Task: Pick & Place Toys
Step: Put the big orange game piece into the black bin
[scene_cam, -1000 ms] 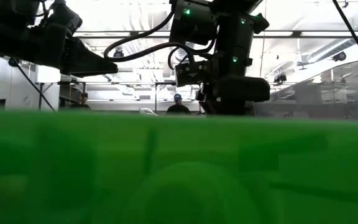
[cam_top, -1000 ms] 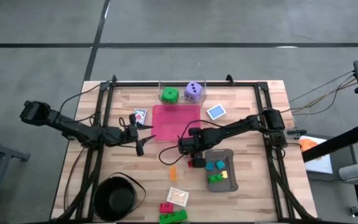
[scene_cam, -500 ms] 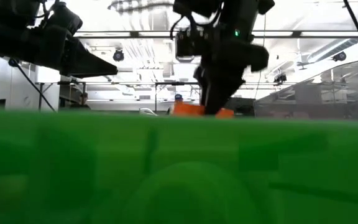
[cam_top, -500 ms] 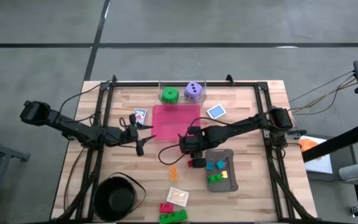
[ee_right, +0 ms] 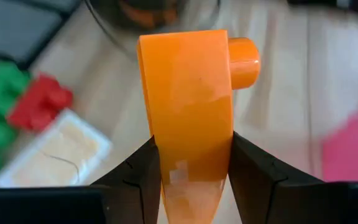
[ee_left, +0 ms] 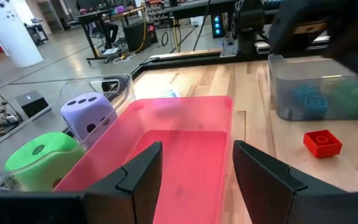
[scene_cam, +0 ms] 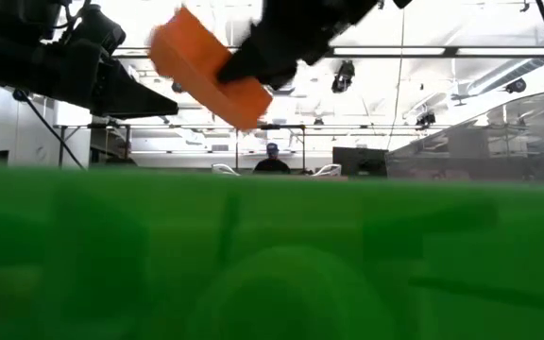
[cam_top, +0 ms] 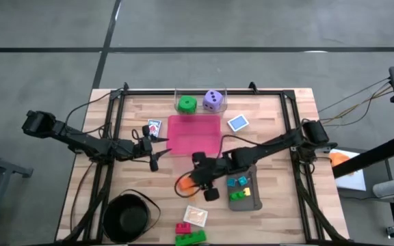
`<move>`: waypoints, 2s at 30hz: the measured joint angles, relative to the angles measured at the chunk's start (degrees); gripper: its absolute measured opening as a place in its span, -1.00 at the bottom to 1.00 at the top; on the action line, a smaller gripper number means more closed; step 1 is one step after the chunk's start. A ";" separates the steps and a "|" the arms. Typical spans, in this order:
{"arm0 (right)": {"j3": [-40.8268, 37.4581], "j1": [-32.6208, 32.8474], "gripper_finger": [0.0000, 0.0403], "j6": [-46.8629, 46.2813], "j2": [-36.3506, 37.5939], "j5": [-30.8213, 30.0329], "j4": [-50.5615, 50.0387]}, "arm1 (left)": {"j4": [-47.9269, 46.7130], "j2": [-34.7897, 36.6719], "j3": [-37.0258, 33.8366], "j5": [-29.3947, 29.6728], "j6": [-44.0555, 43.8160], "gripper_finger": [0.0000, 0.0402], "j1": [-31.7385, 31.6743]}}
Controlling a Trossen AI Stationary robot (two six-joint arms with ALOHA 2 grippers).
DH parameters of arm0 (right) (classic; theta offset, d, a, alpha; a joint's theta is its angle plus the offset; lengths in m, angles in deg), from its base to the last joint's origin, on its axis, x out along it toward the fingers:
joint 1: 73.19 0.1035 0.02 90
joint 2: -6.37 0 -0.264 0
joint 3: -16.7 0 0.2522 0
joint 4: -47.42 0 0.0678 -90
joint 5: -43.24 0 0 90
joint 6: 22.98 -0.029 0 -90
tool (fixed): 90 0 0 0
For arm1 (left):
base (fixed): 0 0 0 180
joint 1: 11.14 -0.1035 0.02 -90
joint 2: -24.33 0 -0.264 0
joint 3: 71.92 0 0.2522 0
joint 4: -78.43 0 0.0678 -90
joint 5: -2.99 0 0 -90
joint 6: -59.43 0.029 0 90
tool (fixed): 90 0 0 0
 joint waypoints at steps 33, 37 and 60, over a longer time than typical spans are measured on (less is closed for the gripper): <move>-33.77 4.76 -0.29 -11.43 17.99 -8.76 31.60 | -0.50 -0.04 0.00 -0.15 -0.20 -0.02 0.04; -33.99 6.40 -0.29 -16.43 24.87 -12.44 17.44 | -0.47 -0.07 0.00 -0.15 -0.22 -0.02 0.02; -33.44 11.89 -0.29 -40.28 32.39 -14.85 -22.59 | -0.35 -0.07 0.00 0.02 -0.33 -0.02 -0.02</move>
